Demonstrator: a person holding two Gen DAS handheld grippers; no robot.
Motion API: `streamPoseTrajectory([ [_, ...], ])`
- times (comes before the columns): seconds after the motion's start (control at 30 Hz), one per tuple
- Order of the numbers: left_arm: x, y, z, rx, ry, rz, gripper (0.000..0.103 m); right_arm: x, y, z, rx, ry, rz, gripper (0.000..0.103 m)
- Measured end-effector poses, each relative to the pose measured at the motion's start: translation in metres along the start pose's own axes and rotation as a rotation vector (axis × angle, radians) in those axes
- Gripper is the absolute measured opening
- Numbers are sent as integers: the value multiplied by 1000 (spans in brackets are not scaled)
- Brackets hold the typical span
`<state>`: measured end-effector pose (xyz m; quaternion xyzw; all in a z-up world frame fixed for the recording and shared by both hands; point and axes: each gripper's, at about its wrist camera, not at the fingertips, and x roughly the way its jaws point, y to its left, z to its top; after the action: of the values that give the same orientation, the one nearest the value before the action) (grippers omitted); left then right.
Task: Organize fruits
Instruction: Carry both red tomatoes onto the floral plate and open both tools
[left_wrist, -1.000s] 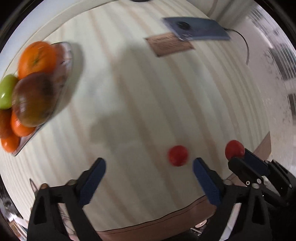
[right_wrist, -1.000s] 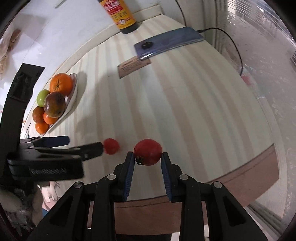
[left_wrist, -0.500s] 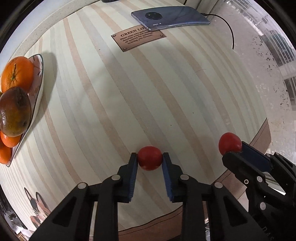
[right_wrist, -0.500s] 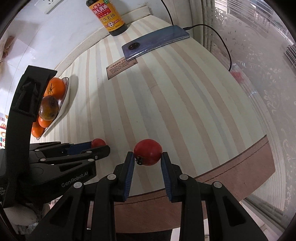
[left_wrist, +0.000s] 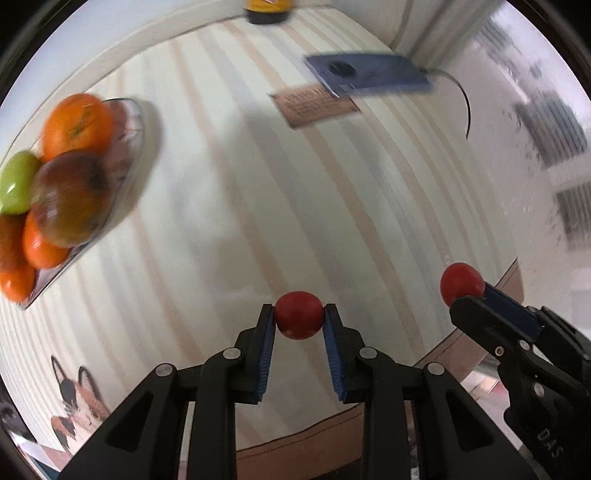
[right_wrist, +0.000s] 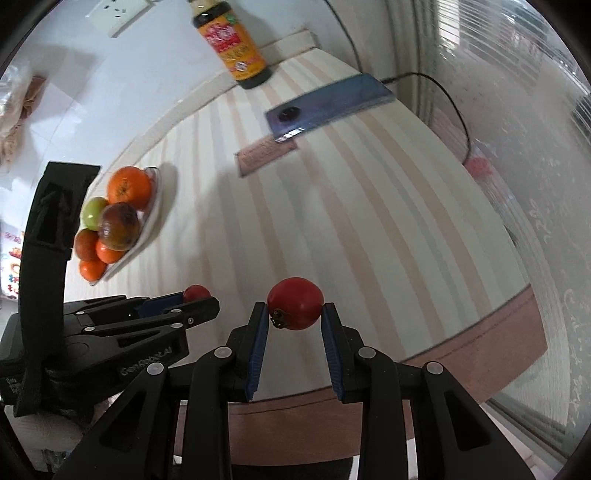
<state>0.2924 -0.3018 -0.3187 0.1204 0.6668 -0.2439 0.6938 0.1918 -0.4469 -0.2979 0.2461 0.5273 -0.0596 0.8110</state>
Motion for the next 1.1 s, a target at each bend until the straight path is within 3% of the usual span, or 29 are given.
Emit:
streamPoseTrajectory([
  [0.3, -87, 88, -26, -212, -136, -48, 24, 0, 76, 24, -112, 4, 140, 32],
  [0.57, -143, 190, -37, -438, -232, -56, 24, 22, 182, 34, -264, 52, 302, 32],
  [0.8, -139, 267, -39, -559, -231, -56, 24, 84, 254, 19, -265, 130, 385, 32],
  [1.1, -94, 336, -19, -616, -136, -134, 24, 139, 281, 10, -201, 98, 309, 32],
])
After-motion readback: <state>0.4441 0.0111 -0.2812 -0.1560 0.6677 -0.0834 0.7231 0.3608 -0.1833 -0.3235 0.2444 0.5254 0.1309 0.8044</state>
